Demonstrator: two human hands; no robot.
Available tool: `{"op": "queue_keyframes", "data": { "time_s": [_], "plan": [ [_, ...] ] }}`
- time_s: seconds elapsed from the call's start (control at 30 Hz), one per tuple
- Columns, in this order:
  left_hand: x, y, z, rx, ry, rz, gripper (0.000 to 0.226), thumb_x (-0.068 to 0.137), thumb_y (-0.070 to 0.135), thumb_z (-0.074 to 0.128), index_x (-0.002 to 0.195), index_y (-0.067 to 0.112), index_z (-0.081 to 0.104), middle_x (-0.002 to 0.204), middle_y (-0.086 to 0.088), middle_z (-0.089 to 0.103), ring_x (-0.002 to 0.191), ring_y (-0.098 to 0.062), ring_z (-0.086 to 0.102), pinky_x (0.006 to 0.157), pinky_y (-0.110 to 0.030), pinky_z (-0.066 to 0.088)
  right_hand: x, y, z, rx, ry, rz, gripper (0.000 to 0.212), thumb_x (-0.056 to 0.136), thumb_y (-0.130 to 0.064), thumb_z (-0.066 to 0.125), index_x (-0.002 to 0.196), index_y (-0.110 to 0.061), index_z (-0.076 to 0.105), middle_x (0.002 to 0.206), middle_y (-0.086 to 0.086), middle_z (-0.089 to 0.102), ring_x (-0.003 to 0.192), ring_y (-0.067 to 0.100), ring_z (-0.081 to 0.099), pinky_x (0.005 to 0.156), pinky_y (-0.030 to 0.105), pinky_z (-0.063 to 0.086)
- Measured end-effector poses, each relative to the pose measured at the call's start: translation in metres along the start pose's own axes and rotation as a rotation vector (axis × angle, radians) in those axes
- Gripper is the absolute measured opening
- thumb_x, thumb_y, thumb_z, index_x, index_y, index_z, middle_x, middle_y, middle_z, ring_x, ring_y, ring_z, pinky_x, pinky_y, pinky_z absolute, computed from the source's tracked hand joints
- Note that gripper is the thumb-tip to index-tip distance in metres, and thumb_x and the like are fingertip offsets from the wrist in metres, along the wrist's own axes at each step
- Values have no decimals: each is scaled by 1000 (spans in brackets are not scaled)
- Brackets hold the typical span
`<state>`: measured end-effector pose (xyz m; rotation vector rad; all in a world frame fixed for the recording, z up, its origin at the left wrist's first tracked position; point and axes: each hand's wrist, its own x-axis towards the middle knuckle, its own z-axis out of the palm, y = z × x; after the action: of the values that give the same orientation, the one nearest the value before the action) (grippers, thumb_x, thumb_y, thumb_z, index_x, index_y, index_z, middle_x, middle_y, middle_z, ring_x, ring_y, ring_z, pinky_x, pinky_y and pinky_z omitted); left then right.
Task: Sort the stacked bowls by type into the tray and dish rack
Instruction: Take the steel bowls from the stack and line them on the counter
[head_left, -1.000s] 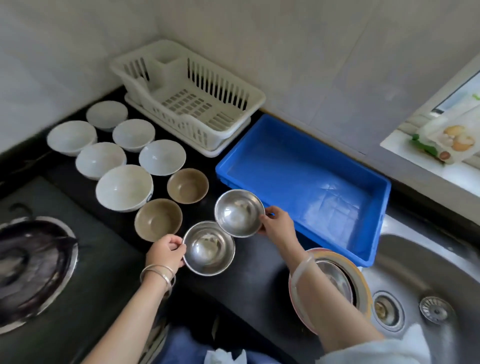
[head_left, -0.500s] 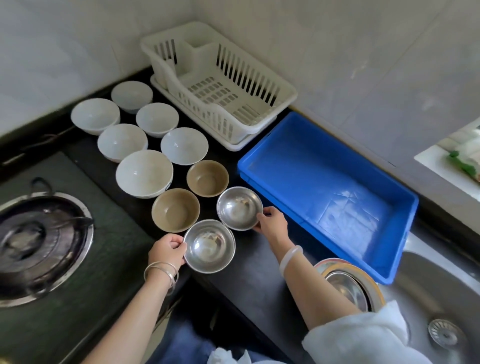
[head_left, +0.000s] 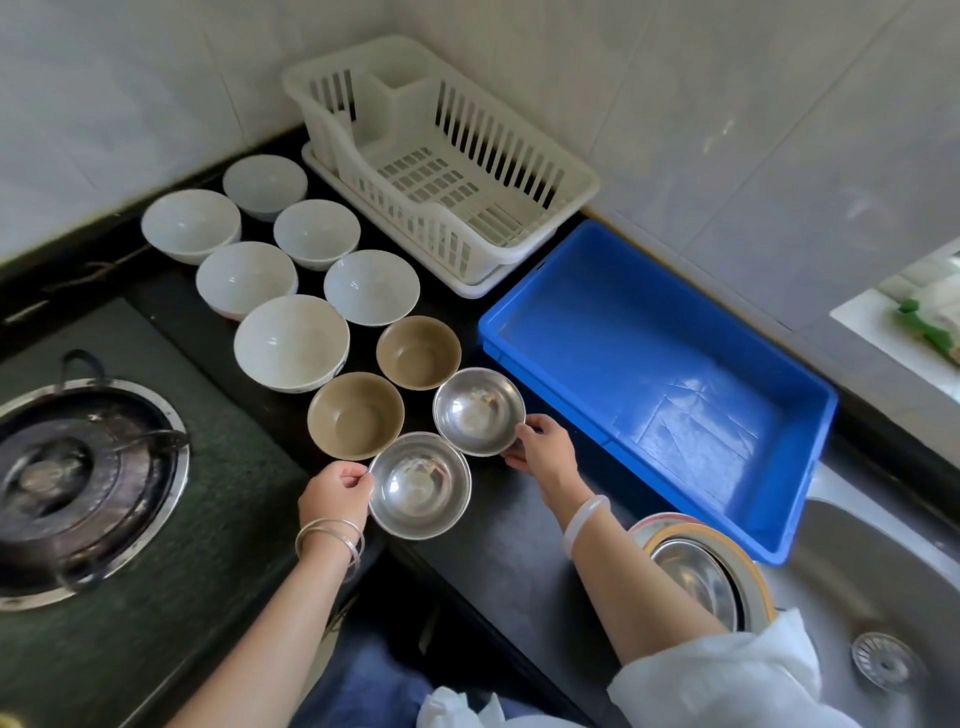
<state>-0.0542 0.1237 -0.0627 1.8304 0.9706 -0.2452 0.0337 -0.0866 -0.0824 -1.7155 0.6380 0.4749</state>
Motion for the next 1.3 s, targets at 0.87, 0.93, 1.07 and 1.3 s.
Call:
{"op": "queue_keyframes", "data": {
  "time_s": [0.87,0.93,1.07,1.3],
  "plan": [
    [-86,62,107,326,-454,464,30,90,15,51,119,12,58,119,-4,64,102,-13,60,84,-19,41,-101,47,-160,-305,513,-160,13,90,-21,55,93,-22,68,89,0,71,87,19,65,72,31,47],
    [-106,62,133,396,-511,533,30,89,18,54,119,14,58,118,-2,65,101,-12,61,85,-18,42,-112,66,-178,-383,634,-137,13,87,-17,59,97,-18,67,95,4,71,91,24,64,75,32,46],
    [-138,61,173,523,-618,627,31,88,24,56,118,17,58,117,0,64,104,-15,62,89,-27,48,-129,99,-196,-511,733,-91,29,79,-15,70,107,-14,62,100,8,58,97,30,54,80,32,39],
    [-151,56,199,643,-632,699,33,86,17,59,118,15,52,111,-6,63,103,-23,60,93,-37,49,-129,114,-196,-552,698,-68,53,74,-23,76,118,-23,47,106,4,50,95,25,50,73,34,45]
  ]
}}
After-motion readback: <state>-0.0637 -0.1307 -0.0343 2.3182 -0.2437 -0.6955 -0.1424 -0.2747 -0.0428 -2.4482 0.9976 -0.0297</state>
